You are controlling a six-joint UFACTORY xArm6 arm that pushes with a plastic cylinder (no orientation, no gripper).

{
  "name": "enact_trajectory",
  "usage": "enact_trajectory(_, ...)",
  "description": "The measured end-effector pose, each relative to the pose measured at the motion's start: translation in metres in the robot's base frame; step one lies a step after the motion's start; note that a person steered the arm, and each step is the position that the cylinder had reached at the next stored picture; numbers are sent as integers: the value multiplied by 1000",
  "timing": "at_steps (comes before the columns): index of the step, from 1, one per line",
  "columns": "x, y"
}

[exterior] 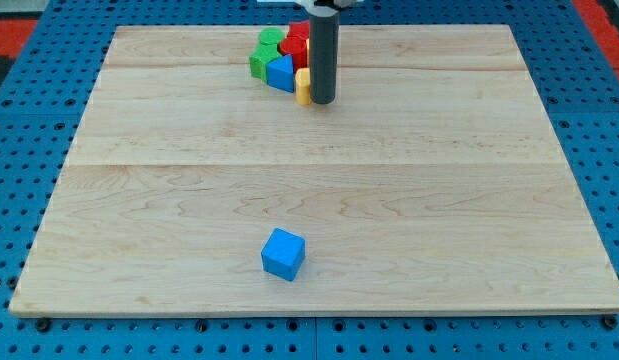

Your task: Point your arm at blue cube

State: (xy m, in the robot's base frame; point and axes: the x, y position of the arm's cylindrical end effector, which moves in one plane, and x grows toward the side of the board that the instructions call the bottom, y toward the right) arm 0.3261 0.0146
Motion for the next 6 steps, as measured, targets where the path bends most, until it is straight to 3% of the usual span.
enact_trajectory(1,9,17)
enact_trajectory(2,-34,-1)
enact_trajectory(3,-28,13)
enact_trajectory(4,19,71)
enact_trajectory(6,225,59)
